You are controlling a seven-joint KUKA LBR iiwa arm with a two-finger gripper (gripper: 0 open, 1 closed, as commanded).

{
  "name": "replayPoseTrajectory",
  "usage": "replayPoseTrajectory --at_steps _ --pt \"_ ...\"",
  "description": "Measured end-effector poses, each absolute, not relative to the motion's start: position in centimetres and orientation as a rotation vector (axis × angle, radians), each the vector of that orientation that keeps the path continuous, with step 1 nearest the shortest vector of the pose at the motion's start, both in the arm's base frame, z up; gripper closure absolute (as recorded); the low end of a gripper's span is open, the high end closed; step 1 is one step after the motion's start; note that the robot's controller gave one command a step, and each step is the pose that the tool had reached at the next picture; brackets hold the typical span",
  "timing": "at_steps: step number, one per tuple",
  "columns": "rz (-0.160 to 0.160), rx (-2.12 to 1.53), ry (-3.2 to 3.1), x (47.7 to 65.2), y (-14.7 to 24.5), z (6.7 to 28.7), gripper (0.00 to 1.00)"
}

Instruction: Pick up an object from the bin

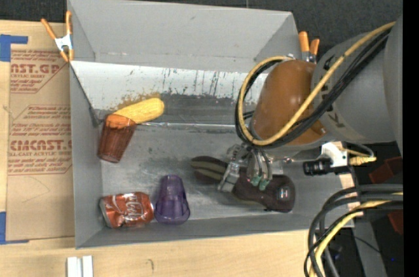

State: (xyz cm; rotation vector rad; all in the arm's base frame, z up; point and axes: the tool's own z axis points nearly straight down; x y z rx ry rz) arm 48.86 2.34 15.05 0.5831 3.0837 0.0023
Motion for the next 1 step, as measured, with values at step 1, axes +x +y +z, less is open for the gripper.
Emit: replayPoseTrajectory --at_steps 1 --pt "0.000 0.585 3.090 48.76 2.34 15.74 1.00"
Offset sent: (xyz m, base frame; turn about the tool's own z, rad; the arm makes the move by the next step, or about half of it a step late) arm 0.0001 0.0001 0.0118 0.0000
